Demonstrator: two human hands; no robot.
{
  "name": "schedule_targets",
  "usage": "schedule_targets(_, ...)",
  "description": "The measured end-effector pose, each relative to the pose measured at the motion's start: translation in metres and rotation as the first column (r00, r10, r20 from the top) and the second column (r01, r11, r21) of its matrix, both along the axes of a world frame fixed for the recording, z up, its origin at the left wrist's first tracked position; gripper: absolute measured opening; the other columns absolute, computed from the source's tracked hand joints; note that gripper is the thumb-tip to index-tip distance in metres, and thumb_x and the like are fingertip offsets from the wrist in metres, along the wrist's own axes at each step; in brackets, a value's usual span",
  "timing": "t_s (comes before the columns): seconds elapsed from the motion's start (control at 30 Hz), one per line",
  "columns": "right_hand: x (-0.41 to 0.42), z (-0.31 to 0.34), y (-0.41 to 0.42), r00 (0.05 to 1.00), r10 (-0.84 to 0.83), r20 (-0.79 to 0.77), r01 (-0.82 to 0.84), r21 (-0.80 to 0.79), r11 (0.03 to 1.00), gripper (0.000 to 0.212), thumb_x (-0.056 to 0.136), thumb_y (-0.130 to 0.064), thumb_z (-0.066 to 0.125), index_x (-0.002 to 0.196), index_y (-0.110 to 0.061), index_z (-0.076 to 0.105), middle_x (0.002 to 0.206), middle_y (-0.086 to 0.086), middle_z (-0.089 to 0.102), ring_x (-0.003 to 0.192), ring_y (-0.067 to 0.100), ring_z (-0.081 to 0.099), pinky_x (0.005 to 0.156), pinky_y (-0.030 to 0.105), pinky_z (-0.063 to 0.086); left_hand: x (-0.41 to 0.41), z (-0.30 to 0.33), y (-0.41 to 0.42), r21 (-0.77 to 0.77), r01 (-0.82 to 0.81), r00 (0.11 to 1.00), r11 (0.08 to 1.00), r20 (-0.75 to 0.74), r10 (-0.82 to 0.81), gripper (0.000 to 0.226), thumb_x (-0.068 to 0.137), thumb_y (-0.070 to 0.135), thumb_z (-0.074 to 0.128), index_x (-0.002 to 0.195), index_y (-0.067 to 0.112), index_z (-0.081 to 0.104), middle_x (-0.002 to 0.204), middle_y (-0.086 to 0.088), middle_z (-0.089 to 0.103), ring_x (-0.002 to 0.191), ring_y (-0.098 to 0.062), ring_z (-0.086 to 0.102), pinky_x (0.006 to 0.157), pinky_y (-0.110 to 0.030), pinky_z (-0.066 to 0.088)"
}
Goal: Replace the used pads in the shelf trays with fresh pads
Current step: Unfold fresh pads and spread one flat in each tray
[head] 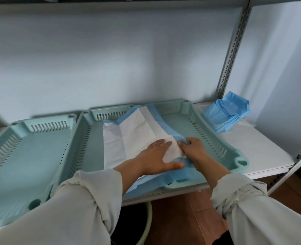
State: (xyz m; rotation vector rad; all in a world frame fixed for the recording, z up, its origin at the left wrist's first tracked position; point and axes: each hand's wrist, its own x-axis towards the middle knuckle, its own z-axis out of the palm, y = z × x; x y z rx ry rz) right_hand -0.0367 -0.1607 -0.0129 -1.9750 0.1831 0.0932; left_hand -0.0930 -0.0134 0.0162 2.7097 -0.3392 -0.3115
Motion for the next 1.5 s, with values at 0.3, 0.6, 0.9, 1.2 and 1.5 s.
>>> schedule_targets(0.3,-0.003,-0.015,-0.011,0.98,0.089,-0.18,-0.145,-0.329,0.933,0.033,0.084,-0.027,0.07,0.105,-0.004,0.058,0.109,0.017,0.061,0.101,0.028,0.058,0.091,0.036,0.046,-0.016,-0.009,0.003,0.197,0.154,0.972,0.968,-0.204,-0.113,0.084,0.09,0.063,0.042,0.153,0.021,0.006,0.161,-0.004,-0.004,0.149,-0.02,-0.004,0.122,-0.04,0.006)
schedule_targets(0.6,-0.004,-0.01,-0.005,0.937,0.049,-0.346,-0.028,0.066,0.997,0.058,0.076,-0.026,0.078,0.12,0.005,0.055,0.111,0.018,0.062,0.094,0.031,0.059,0.077,0.037,0.052,-0.015,-0.019,0.014,0.072,0.031,0.989,0.997,-0.145,-0.021,0.061,0.099,0.049,0.031,0.152,0.022,0.018,0.161,-0.002,0.004,0.149,-0.018,0.002,0.122,-0.036,0.006)
schedule_targets(0.9,-0.009,0.006,-0.01,0.947,0.078,-0.31,0.012,0.279,0.96,0.053,0.072,-0.007,0.08,0.118,0.004,0.057,0.107,0.018,0.066,0.091,0.032,0.064,0.079,0.043,0.056,-0.001,-0.017,0.033,0.061,-0.097,0.981,0.993,-0.163,0.105,0.058,0.101,0.036,0.037,0.152,0.017,0.016,0.16,-0.005,0.009,0.149,-0.016,0.007,0.121,-0.031,0.009)
schedule_targets(1.2,-0.005,0.008,-0.002,0.979,-0.004,0.203,0.041,-0.179,0.983,0.034,0.078,-0.011,0.074,0.107,-0.009,0.055,0.102,0.003,0.056,0.104,0.026,0.057,0.082,0.029,0.04,0.009,-0.027,0.054,-0.015,-0.497,0.853,0.868,-0.194,0.485,0.059,0.098,0.033,0.044,0.148,0.012,0.024,0.15,-0.016,0.026,0.136,-0.034,0.034,0.113,-0.039,0.031)
schedule_targets(1.5,-0.002,-0.002,-0.001,0.971,0.038,0.236,0.067,-0.423,0.904,0.033,0.088,-0.03,0.064,0.063,-0.022,0.043,0.072,0.0,0.049,0.075,0.022,0.05,0.067,0.028,0.033,0.007,-0.045,0.087,0.063,-0.759,0.599,0.648,-0.323,0.733,0.055,0.094,0.023,0.048,0.142,0.005,0.028,0.147,-0.021,0.022,0.133,-0.036,0.034,0.114,-0.041,0.029)
